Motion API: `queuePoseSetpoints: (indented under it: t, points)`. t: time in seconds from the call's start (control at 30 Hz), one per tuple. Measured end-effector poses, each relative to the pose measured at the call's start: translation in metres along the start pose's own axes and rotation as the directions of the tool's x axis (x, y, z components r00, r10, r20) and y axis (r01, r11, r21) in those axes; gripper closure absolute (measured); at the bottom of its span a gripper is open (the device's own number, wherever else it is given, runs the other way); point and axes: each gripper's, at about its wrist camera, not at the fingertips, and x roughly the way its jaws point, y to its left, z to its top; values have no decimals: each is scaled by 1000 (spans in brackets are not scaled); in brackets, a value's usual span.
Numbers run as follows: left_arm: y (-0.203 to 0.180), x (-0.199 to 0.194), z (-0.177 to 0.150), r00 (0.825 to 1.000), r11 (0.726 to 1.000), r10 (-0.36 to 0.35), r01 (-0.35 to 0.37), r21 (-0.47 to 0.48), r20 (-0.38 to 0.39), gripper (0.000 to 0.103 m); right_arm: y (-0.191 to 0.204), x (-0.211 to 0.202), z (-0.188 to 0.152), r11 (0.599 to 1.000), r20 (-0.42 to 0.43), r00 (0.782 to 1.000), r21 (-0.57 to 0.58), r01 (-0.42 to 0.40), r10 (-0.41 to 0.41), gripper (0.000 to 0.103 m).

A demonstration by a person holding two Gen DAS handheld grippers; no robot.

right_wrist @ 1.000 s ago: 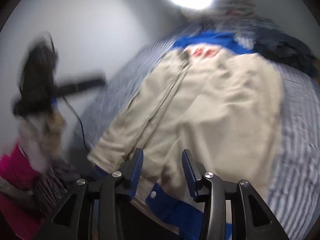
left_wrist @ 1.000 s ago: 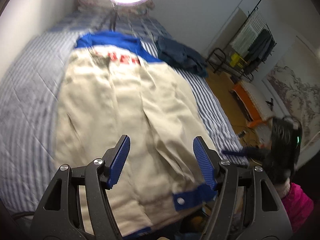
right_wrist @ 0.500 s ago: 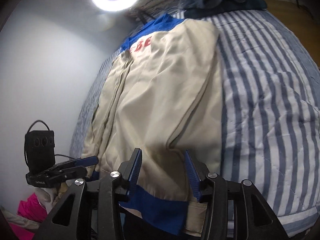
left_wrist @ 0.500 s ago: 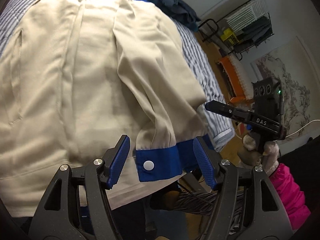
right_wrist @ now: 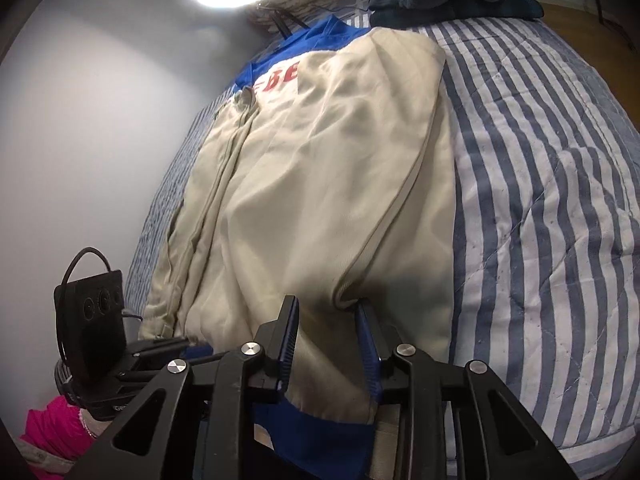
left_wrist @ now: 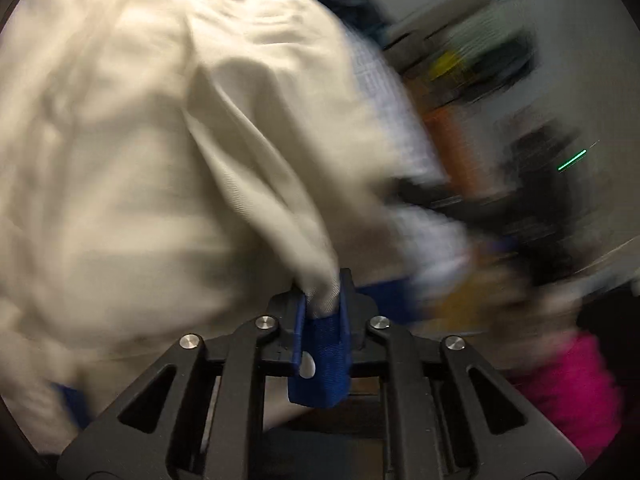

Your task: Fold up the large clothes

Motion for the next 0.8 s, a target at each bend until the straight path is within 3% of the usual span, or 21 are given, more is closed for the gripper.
queuePoseSetpoints:
  t: [0.03,0.07,0.13,0.2,0.27,0.43,0.5,0.63,0.8]
  points:
    - [1,-7,1,994,992,-110,110,-54,8,92,-1,-3,1,1000,7,1000,5,-17,17,72]
    - [1,-19,1,974,971,-224,226,-75,36,93,-3,-7,1,999,14,999,10,-30,30,70]
    - [6,-29,1,963,960,-267,269,-73,43,92,-7,-10,2,999,24,999,26,-41,40,64]
    - [19,-29,0,977,974,-210,212,-82,26,92,-12,-8,4,998,20,999,41,-48,48,60]
    - [38,-23,-6,994,988,-105,106,-114,10,92,-17,-4,5,997,4,999,56,-51,51,60]
    - [47,-20,-19,999,994,32,-34,-99,-18,92,-26,16,13,994,-21,999,95,-47,49,62]
    - [41,-24,-20,999,996,49,-51,-68,-18,92,-26,19,18,994,-22,999,102,-44,47,96]
    - [26,-19,-24,999,999,10,-11,-44,-34,92,-11,5,29,997,8,998,34,65,-65,103]
    - [31,-2,-23,997,998,39,-41,-37,-63,92,-24,-1,30,994,8,996,50,92,-93,102]
